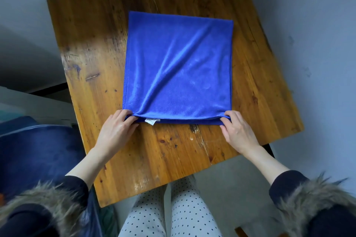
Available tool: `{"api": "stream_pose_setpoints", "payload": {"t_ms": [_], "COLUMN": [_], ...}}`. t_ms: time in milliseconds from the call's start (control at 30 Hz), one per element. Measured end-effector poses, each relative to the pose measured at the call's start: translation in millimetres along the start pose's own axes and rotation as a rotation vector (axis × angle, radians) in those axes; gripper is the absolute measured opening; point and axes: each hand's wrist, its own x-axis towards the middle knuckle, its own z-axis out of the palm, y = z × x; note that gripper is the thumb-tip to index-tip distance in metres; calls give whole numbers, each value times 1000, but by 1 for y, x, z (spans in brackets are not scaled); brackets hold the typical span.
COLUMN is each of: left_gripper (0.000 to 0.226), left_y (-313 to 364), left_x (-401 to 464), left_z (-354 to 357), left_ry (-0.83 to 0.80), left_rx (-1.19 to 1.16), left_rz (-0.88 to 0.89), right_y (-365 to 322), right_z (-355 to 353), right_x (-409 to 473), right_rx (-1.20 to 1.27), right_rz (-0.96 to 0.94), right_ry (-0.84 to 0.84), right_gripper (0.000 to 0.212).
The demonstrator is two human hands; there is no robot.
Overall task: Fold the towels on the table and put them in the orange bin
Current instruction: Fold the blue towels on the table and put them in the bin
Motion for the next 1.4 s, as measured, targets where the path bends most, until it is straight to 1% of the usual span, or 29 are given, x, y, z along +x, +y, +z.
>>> {"api": "stream_pose_setpoints", "payload": {"t_ms": [100,233,333,400,467,533,633,733,800,833,967,1100,1167,1300,1400], "left_gripper": [14,7,6,6,9,10,10,9,4,5,9,14,13,22,21], "left_y": [-2,3,11,11,10,9,11,7,3,0,-12,-19,-24,-34,-33], "left_x": [1,3,5,6,6,7,18,37,50,54,61,56,51,37,30], "left_z": [2,3,2,-1,-9,-22,-52,-90,-119,-134,-187,-227,-240,-261,-277], "left_ry": [-2,25,33,32,43,100,280,410,459,470,464,419,385,296,315], "left_rx": [43,89,86,31,-68,-218,-454,-561,-543,-524,-496,-472,-417,-234,-252], "left_rz": [15,11,-42,-86,-113,-151,-266,-328,-306,-286,-217,-227,-235,-205,-228], "right_y": [-1,-3,-5,-8,-11,-11,-12,-20,-29,-32,-47,-64,-69,-67,-63], "right_z": [5,9,7,1,-7,-19,-46,-84,-110,-122,-160,-180,-188,-219,-248], "right_x": [1,5,14,20,25,28,42,62,73,77,81,74,74,92,111], "right_rx": [-35,-109,-191,-185,-100,38,299,450,466,448,298,262,306,529,668], "right_rz": [20,22,0,17,91,186,306,332,309,289,131,28,46,179,212], "right_ry": [2,9,-13,-45,-61,-28,78,184,247,252,155,128,131,212,221], "right_gripper": [28,25,19,15,10,6,6,14,14,11,16,18,17,17,16]}}
